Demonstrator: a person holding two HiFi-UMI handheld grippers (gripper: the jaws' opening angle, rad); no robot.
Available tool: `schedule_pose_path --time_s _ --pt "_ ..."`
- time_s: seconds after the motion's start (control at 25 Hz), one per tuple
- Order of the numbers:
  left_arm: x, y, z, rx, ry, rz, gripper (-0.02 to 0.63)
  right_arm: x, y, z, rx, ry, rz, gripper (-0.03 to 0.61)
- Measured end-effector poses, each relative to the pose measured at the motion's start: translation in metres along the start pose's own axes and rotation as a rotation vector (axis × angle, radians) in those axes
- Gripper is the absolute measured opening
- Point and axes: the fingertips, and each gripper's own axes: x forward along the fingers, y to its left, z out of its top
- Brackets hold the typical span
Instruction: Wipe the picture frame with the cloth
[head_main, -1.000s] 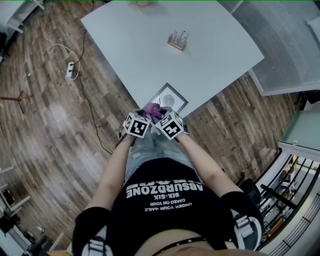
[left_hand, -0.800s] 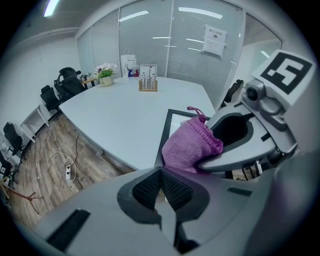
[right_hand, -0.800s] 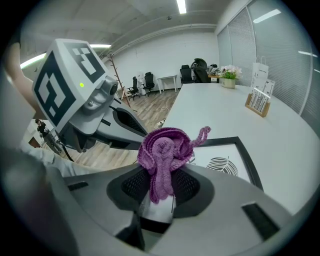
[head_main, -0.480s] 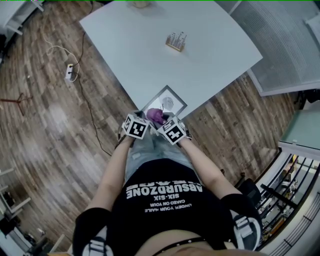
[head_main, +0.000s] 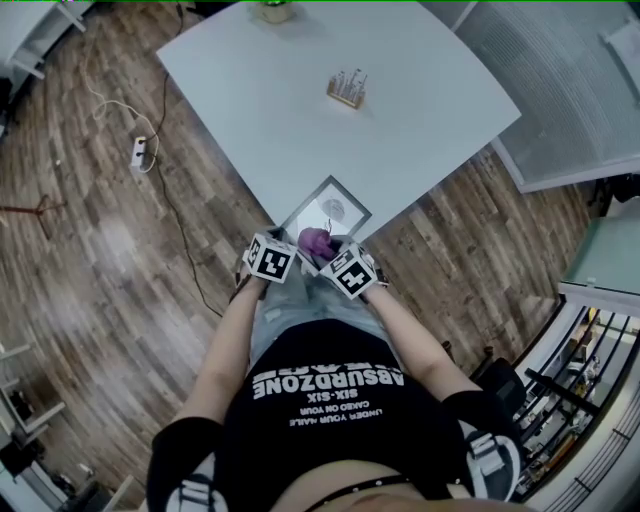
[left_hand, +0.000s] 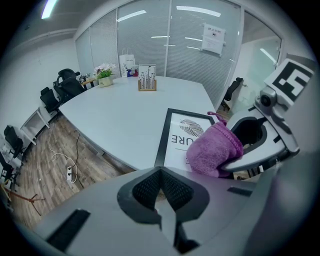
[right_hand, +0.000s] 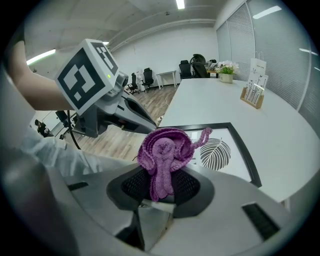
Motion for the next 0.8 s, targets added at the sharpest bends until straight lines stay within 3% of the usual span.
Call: schedule_pose_path --time_s 0.8 --pt "0.0 0.001 -0.003 0.016 0.025 0.001 0.014 -0.002 -0.011 -0.002 -0.031 0.008 0.001 0.124"
